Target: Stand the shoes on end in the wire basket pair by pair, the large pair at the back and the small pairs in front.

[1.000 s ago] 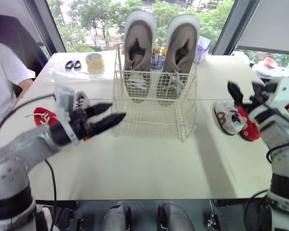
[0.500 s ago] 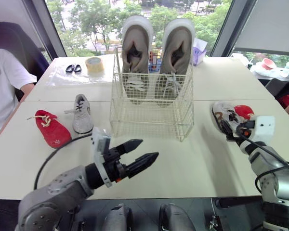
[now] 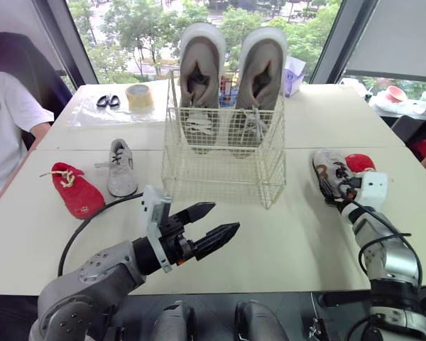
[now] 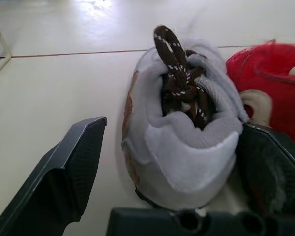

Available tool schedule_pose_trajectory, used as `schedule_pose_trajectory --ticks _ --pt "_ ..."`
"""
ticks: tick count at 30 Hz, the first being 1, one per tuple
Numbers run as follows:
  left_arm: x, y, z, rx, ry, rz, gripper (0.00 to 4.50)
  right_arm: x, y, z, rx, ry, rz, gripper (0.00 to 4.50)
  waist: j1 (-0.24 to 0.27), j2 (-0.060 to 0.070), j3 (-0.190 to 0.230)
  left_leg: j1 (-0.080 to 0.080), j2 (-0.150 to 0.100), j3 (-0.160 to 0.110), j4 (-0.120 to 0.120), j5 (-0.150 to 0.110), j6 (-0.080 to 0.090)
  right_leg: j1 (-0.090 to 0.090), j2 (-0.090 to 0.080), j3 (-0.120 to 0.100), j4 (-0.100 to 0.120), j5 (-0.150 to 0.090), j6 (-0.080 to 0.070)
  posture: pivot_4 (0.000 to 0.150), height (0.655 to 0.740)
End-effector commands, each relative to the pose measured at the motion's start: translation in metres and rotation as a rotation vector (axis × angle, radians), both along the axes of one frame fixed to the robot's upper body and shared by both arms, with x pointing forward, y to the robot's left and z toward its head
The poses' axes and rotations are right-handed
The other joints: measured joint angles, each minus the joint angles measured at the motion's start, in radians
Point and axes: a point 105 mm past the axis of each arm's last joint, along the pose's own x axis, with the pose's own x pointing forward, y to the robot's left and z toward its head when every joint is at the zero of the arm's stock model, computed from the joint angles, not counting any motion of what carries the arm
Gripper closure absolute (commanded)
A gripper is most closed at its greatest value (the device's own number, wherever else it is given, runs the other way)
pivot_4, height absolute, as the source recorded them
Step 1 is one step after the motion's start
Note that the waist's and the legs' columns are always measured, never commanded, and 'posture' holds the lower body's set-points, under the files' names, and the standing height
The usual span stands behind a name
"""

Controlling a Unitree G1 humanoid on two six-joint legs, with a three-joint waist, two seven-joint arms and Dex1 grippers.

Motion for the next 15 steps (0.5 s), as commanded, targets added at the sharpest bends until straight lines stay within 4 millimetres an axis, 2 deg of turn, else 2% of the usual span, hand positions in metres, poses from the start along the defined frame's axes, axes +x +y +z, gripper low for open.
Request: schedule_pose_trajectory --ticks 1,4,6,8,9,11,13,15 --pt "-0.008 0.002 0.006 -0.022 -0.012 -0.044 0.0 0.005 -0.001 -0.003 -0.014 -0.003 -0.015 0.82 0.0 0.0 0.0 0.0 0.0 0.0 0.0 0.0 0.0 0.0 0.0 0.0 0.0 0.0 0.0 0.15 0.74" --pt "-0.009 0.009 0.008 -0.03 -0.003 -0.061 0.0 0.007 0.008 -0.005 0.012 -0.012 0.009 2.36 -0.003 0.0 0.0 0.0 0.0 0.0 0.0 0.0 0.0 0.0 0.0 0.0 0.0 0.0 0.0 0.15 0.74" --pt "-0.005 0.016 0.011 -0.024 -0.014 -0.045 0.0 0.007 0.007 -0.005 0.009 -0.02 -0.016 3.27 -0.004 0.0 0.0 0.0 0.001 0.0 -0.001 0.0 0.0 0.0 0.0 0.0 0.0 0.0 0.0 0.15 0.74" --pt "-0.001 0.028 0.013 0.012 -0.021 -0.032 0.0 0.007 0.004 0.009 -0.01 -0.077 -0.042 3.93 -0.006 0.0 0.0 0.0 0.001 0.0 -0.001 0.0 0.0 0.0 0.001 0.0 0.0 0.0 0.0 0.15 0.74" --pt "0.003 0.036 0.013 0.052 -0.027 -0.017 0.0 0.008 0.004 0.024 -0.025 -0.133 -0.049 3.93 -0.006 0.0 0.0 0.0 0.001 0.0 -0.001 0.0 0.0 -0.001 0.001 0.0 0.0 0.0 0.0 0.15 0.74" --pt "0.013 0.062 0.023 0.065 -0.044 0.021 0.0 0.011 0.002 0.076 0.008 -0.33 -0.08 3.93 -0.008 0.003 0.002 -0.001 0.001 0.0 -0.001 0.0 0.0 -0.002 0.0 0.0 0.0 0.0 0.0 0.15 0.74" --pt "0.025 0.09 0.052 -0.029 -0.079 0.066 0.0 0.011 -0.001 0.14 0.036 -0.543 -0.093 3.93 -0.01 0.008 0.004 -0.003 0.001 0.001 -0.001 0.0 -0.001 -0.006 0.0 0.0 0.0 0.0 0.0 0.15 0.74" --pt "0.034 0.105 0.077 -0.098 -0.13 0.091 0.0 0.007 0.001 0.197 0.032 -0.706 -0.074 3.93 -0.018 0.013 0.008 -0.007 0.001 0.002 -0.001 0.001 -0.001 -0.01 0.0 0.001 0.001 0.0 0.0 0.15 0.74"
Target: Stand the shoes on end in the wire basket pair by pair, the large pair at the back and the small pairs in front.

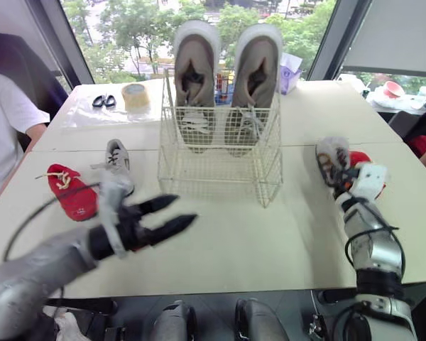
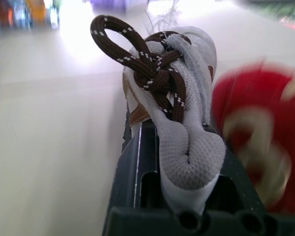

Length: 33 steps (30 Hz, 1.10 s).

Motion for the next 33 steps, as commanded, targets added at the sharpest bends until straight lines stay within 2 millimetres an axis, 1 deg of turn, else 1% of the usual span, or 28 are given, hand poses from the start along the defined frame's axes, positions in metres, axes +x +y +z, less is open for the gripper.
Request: schedule_pose_trajectory --ticks 1,2,3,4,5,6,8,9,10,11,12,13,16,18,21,22,23,25,28,31,33 --pt "0.009 0.024 0.055 -0.155 -0.143 0.019 0.0 -0.021 0.0 0.159 -0.089 -0.5 -0.003 3.93 -0.007 0.003 0.002 -0.004 0.0 0.0 0.0 0.001 0.0 -0.003 0.0 0.0 0.0 0.001 -0.001 0.15 0.74" --pt "0.011 0.027 0.063 -0.178 -0.158 0.023 0.0 -0.023 0.002 0.175 -0.104 -0.543 0.007 3.93 -0.007 0.003 0.002 -0.006 0.0 0.0 0.0 0.001 0.0 -0.005 0.0 0.0 0.001 0.002 0.001 0.15 0.74" --pt "0.023 0.034 0.087 -0.273 -0.204 0.068 0.0 -0.033 0.026 0.222 -0.215 -0.658 0.117 3.93 -0.006 0.003 0.001 -0.007 0.0 -0.001 -0.001 0.001 0.0 -0.005 0.0 0.0 0.001 0.002 0.005 0.15 0.74" --pt "0.031 0.039 0.104 -0.344 -0.228 0.097 0.0 -0.043 0.044 0.251 -0.301 -0.732 0.192 3.93 -0.002 0.003 0.001 -0.007 0.0 -0.002 -0.002 0.001 -0.001 -0.005 0.0 -0.001 0.001 0.002 0.006 0.15 0.74" --pt "0.035 0.042 0.115 -0.379 -0.244 0.104 0.0 -0.051 0.06 0.268 -0.368 -0.773 0.27 3.93 0.001 0.002 0.002 -0.008 -0.001 -0.003 -0.001 0.003 -0.005 -0.005 0.0 -0.002 0.003 0.001 0.007 0.15 0.74" --pt "0.037 0.04 0.128 -0.392 -0.272 0.081 0.0 -0.06 0.088 0.279 -0.505 -0.796 0.4 3.93 -0.001 0.0 0.002 -0.01 -0.001 -0.003 -0.002 0.004 -0.006 -0.008 0.001 -0.001 0.002 0.001 0.007 0.15 0.74" --pt "0.037 0.039 0.14 -0.389 -0.3 0.046 0.0 -0.068 0.12 0.281 -0.655 -0.79 0.566 3.93 -0.01 -0.004 -0.001 -0.01 -0.001 -0.003 -0.003 0.003 -0.005 -0.007 0.002 -0.001 0.001 0.001 0.007 0.15 0.74" --pt "0.037 0.04 0.15 -0.404 -0.32 0.024 0.0 -0.074 0.135 0.281 -0.708 -0.791 0.66 3.93 -0.015 -0.007 -0.002 -0.009 0.0 -0.002 -0.004 0.003 -0.005 -0.007 0.002 -0.001 -0.001 0.001 0.007 0.15 0.74" --pt "0.037 0.041 0.157 -0.415 -0.336 0.007 0.0 -0.078 0.147 0.278 -0.759 -0.789 0.731 3.93 -0.018 -0.008 -0.002 -0.009 0.0 -0.002 -0.004 0.002 -0.004 -0.006 0.002 -0.001 -0.001 0.001 0.007 0.15 0.74" --pt "0.037 0.042 0.164 -0.421 -0.345 -0.006 0.0 -0.079 0.157 0.273 -0.805 -0.767 0.798 3.93 -0.018 -0.009 -0.002 -0.008 0.0 -0.001 -0.003 0.002 -0.005 -0.005 0.002 -0.001 -0.001 0.001 0.007 0.15 0.74" --pt "0.037 0.043 0.167 -0.424 -0.349 -0.014 0.0 -0.08 0.162 0.269 -0.834 -0.75 0.837 3.93 -0.016 -0.01 -0.001 -0.008 0.0 -0.001 -0.002 0.002 -0.005 -0.005 0.001 -0.001 -0.001 0.002 0.007 0.15 0.74" --pt "0.036 0.045 0.169 -0.416 -0.351 -0.02 0.0 -0.079 0.166 0.267 -0.872 -0.746 0.844 3.93 -0.016 -0.01 -0.001 -0.008 0.0 -0.001 -0.001 0.002 -0.004 -0.005 0.0 -0.001 -0.001 0.002 0.007 0.15 0.74" --pt "0.034 0.051 0.169 -0.382 -0.35 -0.034 0.0 -0.091 0.19 0.264 -1.018 -0.779 0.914 3.93 -0.009 -0.01 -0.001 -0.009 -0.001 0.0 0.0 0.001 -0.003 -0.005 0.0 -0.001 -0.001 0.001 0.007 0.15 0.74" --pt "0.032 0.047 0.171 -0.374 -0.348 -0.081 0.0 -0.095 0.199 0.258 -1.082 -0.782 0.963 3.93 -0.009 -0.01 -0.001 -0.009 -0.001 -0.001 0.0 0.002 -0.005 -0.005 0.0 -0.001 -0.001 0.001 0.007 0.15 0.74" --pt "0.032 0.03 0.171 -0.313 -0.361 -0.161 0.0 -0.098 0.21 0.247 -1.15 -0.791 1.025 3.93 -0.008 -0.013 0.0 -0.009 0.0 -0.001 0.0 0.003 -0.006 -0.005 0.0 -0.002 -0.001 0.001 0.007 0.15 0.74" --pt "0.033 0.027 0.17 -0.291 -0.366 -0.17 0.0 -0.098 0.212 0.245 -1.159 -0.794 1.035 3.93 -0.009 -0.013 0.0 -0.009 0.0 -0.001 0.0 0.003 -0.006 -0.005 0.0 -0.002 -0.001 0.001 0.007 0.15 0.74" --pt "0.041 0.025 0.17 -0.283 -0.366 -0.158 0.0 -0.099 0.215 0.243 -1.17 -0.805 1.045 3.93 -0.01 -0.013 0.0 -0.009 -0.001 -0.001 0.0 0.003 -0.006 -0.005 0.0 -0.001 -0.001 0.001 0.007 0.15 0.74" --pt "0.047 0.018 0.172 -0.283 -0.376 -0.187 0.0 -0.1 0.219 0.238 -1.208 -0.813 1.057 3.93 -0.01 -0.013 0.0 -0.009 -0.001 0.0 0.0 0.003 -0.007 -0.005 0.0 -0.001 -0.001 0.001 0.007 0.15 0.74" --pt "0.046 0.006 0.177 -0.277 -0.387 -0.259 0.0 -0.1 0.224 0.229 -1.246 -0.809 1.077 3.93 -0.012 -0.014 0.0 -0.009 -0.001 -0.001 0.0 0.004 -0.007 -0.005 0.0 -0.001 0.0 0.001 0.007 0.15 0.74" --pt "0.047 -0.003 0.176 -0.256 -0.382 -0.315 0.0 -0.101 0.228 0.225 -1.262 -0.815 1.09 3.93 -0.013 -0.013 0.0 -0.009 0.0 -0.001 0.0 0.004 -0.008 -0.005 0.0 -0.001 0.0 0.001 0.007 0.15 0.74" --pt "0.051 -0.006 0.173 -0.238 -0.37 -0.325 0.54 -0.101 0.23 0.224 -1.278 -0.819 1.089 3.97 -0.014 -0.013 0.0 -0.009 0.0 0.0 0.0 0.004 -0.008 -0.005 0.0 -0.001 0.0 0.001 0.007 0.15 0.74"
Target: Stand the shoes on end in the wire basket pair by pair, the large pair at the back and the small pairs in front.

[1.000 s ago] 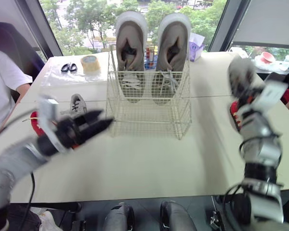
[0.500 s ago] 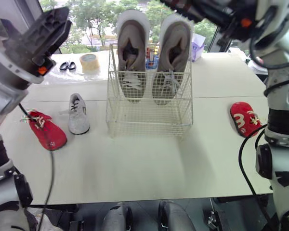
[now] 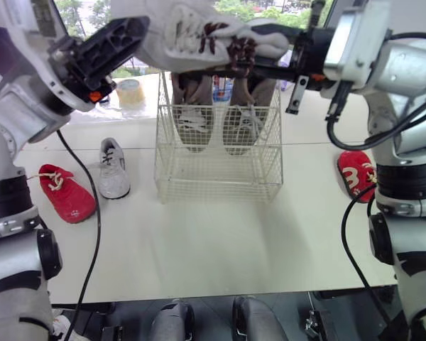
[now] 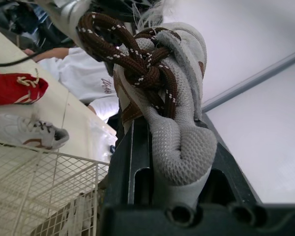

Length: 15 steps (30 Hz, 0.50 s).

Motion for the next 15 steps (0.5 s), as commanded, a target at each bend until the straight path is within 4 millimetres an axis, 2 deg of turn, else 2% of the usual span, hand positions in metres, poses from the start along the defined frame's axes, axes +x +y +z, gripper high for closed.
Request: schedule_pose_trajectory --ticks 1,6,8,9,10,12,15 --pt "-0.001 -0.003 0.005 0.029 -0.032 -0.018 0.82 -0.013 0.002 0.009 -0.003 -0.092 0.016 3.97 0.001 0.0 0.0 0.0 0.0 0.0 0.0 0.0 0.0 0.0 0.0 0.0 0.0 0.0 0.0 0.15 0.74" --pt "-0.004 -0.002 0.008 0.012 -0.032 -0.069 3.36 -0.01 0.001 0.002 -0.035 -0.11 0.002 3.97 0.001 0.0 0.0 0.0 0.0 0.0 0.0 0.0 0.0 0.0 0.0 0.0 0.0 0.0 0.0 0.15 0.74" --pt "-0.005 -0.002 0.008 0.002 -0.036 -0.069 4.2 -0.01 0.001 0.001 -0.037 -0.108 -0.001 3.97 0.002 0.0 0.0 0.0 0.0 0.0 0.0 0.0 0.0 0.0 0.0 0.0 0.0 0.0 0.0 0.15 0.74" --pt "-0.005 -0.002 0.008 -0.001 -0.037 -0.065 4.24 -0.01 0.0 0.0 -0.038 -0.107 -0.002 3.97 0.002 0.0 0.0 0.0 0.0 0.0 0.0 0.0 0.0 0.0 0.0 0.0 0.0 0.0 0.0 0.15 0.74" --pt "-0.005 -0.001 0.007 -0.005 -0.038 -0.053 4.24 -0.009 -0.002 0.0 -0.029 -0.095 -0.007 3.57 0.002 0.0 0.0 0.0 0.0 0.0 0.0 0.0 0.0 0.0 0.0 0.0 0.0 0.0 0.0 0.15 0.74" --pt "-0.005 0.0 0.005 -0.021 -0.029 -0.044 4.24 -0.006 -0.008 0.003 0.002 -0.052 -0.027 2.71 0.002 0.0 0.0 0.0 0.0 -0.001 0.0 0.0 0.0 0.0 0.0 0.0 0.001 0.0 0.0 0.15 0.74" --pt "-0.006 0.007 0.003 -0.112 -0.005 -0.021 4.24 0.008 -0.035 0.011 0.104 0.032 -0.13 1.08 0.003 0.0 0.0 0.0 0.0 -0.001 0.0 0.0 0.0 0.0 -0.001 0.0 0.001 0.0 0.0 0.15 0.74"
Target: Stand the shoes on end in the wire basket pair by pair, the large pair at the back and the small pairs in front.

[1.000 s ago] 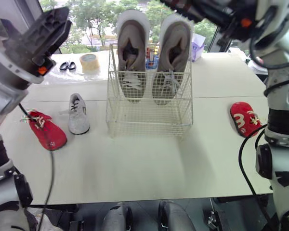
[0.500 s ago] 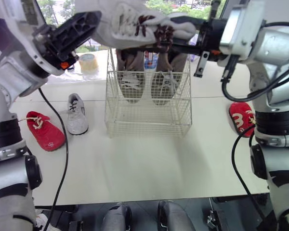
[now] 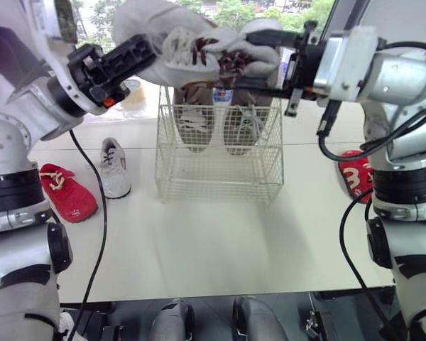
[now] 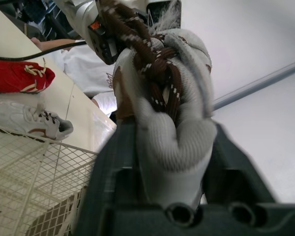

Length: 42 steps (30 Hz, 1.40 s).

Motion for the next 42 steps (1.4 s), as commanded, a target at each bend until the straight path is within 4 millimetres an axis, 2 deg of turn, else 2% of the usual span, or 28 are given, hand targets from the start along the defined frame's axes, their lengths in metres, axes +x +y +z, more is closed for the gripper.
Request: schedule_pose_trajectory --ticks 1,2,4,6,9,12,15,19,23,33,36,39,42 --pt "-0.014 0.017 0.017 -0.159 -0.059 0.043 4.24 0.009 -0.04 0.02 0.193 0.08 -0.115 0.69 0.002 0.0 0.0 0.0 0.0 0.0 0.0 0.0 0.0 0.0 0.0 0.0 0.0 0.0 0.0 0.15 0.74" --pt "-0.014 0.023 0.017 -0.254 -0.05 0.072 4.24 0.011 -0.053 0.025 0.376 0.183 -0.102 0.06 0.004 -0.001 -0.001 0.0 0.0 0.0 0.0 0.0 0.0 0.0 -0.001 0.0 0.0 0.0 0.0 0.15 0.74" --pt "-0.015 0.027 0.013 -0.375 -0.039 0.114 4.24 0.012 -0.066 0.027 0.688 0.402 -0.005 0.06 0.003 -0.002 -0.001 0.002 0.0 -0.002 0.0 0.0 0.0 0.003 -0.002 -0.001 -0.001 0.0 0.0 0.15 0.74" --pt "-0.014 0.023 0.009 -0.494 -0.024 0.131 4.24 0.014 -0.06 0.019 0.926 0.617 0.146 0.06 0.003 -0.002 -0.001 0.003 -0.001 -0.003 0.0 0.0 0.0 0.005 -0.004 -0.001 0.0 0.001 -0.001 0.15 0.74" --pt "-0.013 0.01 0.002 -0.571 -0.005 0.132 4.24 0.011 -0.047 0.008 1.052 0.85 0.326 0.06 0.001 -0.001 -0.001 0.004 -0.001 -0.002 0.0 0.001 -0.001 0.005 -0.004 -0.002 0.002 0.001 -0.002 0.15 0.74" --pt "-0.005 -0.002 0.002 -0.655 0.021 0.12 4.24 0.009 -0.031 0.009 1.155 1.026 0.513 0.06 0.003 -0.001 -0.001 0.004 -0.001 -0.002 0.0 0.001 -0.001 0.005 -0.001 -0.002 0.001 0.001 -0.002 0.15 0.74" --pt "-0.004 -0.013 0.001 -0.667 0.027 0.093 4.24 0.003 -0.015 0.014 1.199 1.119 0.623 0.06 0.003 -0.001 -0.001 0.004 -0.001 -0.002 0.0 -0.002 0.003 0.005 0.0 -0.002 0.0 0.001 -0.002 0.15 0.74" --pt "0.001 -0.019 -0.004 -0.637 0.045 0.087 4.24 -0.004 -0.006 0.019 1.181 1.119 0.643 0.06 0.003 -0.001 -0.001 0.003 -0.001 -0.002 0.0 -0.003 0.006 0.005 0.0 -0.002 -0.001 0.001 -0.002 0.15 0.74" --pt "0.003 -0.028 -0.01 -0.58 0.05 0.084 4.24 -0.007 0.005 0.015 1.122 1.119 0.618 0.06 0.001 -0.001 -0.001 0.003 -0.001 -0.002 0.0 -0.004 0.007 0.005 0.001 -0.002 -0.001 0.001 -0.002 0.15 0.74" --pt "0.008 -0.049 -0.03 -0.459 0.073 0.099 4.24 -0.005 0.009 0.018 1.133 1.095 0.616 0.06 0.0 -0.001 -0.001 0.003 0.0 -0.003 0.0 -0.004 0.007 0.005 0.001 -0.002 -0.001 0.001 -0.002 0.15 0.74" --pt "0.01 -0.048 -0.036 -0.461 0.093 0.114 4.24 -0.008 0.011 0.019 1.126 1.091 0.642 0.93 0.0 -0.001 -0.001 0.003 0.0 -0.003 0.0 -0.004 0.007 0.005 0.001 -0.002 -0.001 0.001 -0.002 0.15 0.74" --pt "0.011 -0.047 -0.038 -0.461 0.101 0.127 4.24 -0.009 0.014 0.02 1.117 1.1 0.657 2.3 0.0 -0.001 -0.001 0.003 0.0 -0.003 0.0 -0.004 0.007 0.005 0.001 -0.002 -0.001 0.001 -0.002 0.15 0.74" --pt "0.008 -0.047 -0.04 -0.452 0.1 0.122 4.24 -0.008 0.015 0.02 1.127 1.107 0.655 3.28 0.0 -0.001 -0.001 0.003 0.0 -0.003 0.0 -0.004 0.007 0.005 0.001 -0.002 -0.001 0.001 -0.002 0.15 0.74"
